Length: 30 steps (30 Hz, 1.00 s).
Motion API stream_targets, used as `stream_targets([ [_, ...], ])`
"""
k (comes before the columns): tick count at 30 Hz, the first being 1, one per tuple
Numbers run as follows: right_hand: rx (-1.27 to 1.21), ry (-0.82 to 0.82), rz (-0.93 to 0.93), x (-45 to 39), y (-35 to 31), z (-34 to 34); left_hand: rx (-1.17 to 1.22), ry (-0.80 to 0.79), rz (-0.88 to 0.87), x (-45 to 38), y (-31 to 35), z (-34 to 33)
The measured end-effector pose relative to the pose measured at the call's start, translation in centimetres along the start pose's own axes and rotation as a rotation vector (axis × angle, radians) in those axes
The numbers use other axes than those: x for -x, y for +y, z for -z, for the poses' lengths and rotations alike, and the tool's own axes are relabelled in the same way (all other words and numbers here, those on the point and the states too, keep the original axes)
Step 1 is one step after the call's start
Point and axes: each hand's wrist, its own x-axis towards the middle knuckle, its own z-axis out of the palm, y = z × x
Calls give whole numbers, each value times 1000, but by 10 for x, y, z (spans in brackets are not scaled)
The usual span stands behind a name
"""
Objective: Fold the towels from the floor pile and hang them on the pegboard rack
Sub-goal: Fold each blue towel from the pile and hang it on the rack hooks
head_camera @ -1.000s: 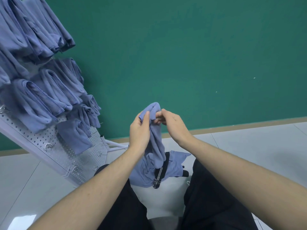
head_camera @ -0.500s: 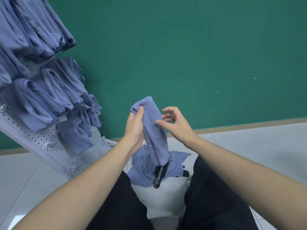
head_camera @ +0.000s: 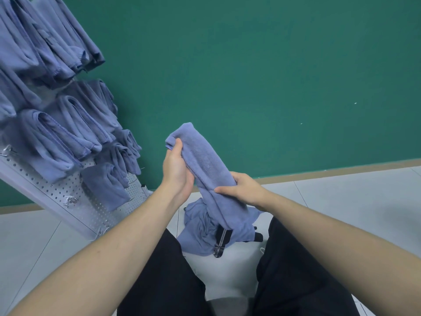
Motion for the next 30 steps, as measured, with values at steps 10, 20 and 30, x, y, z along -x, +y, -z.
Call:
stream_targets([
  [10, 52, 24, 71, -20, -15, -7, 106, 118, 96, -11, -6, 35],
  [20, 68, -135, 199, -51, -33, -21, 155, 199, 95, -10, -7, 121],
  [30, 217, -359, 257, -91, -71, -58, -731, 246, -305, -3, 15, 185],
])
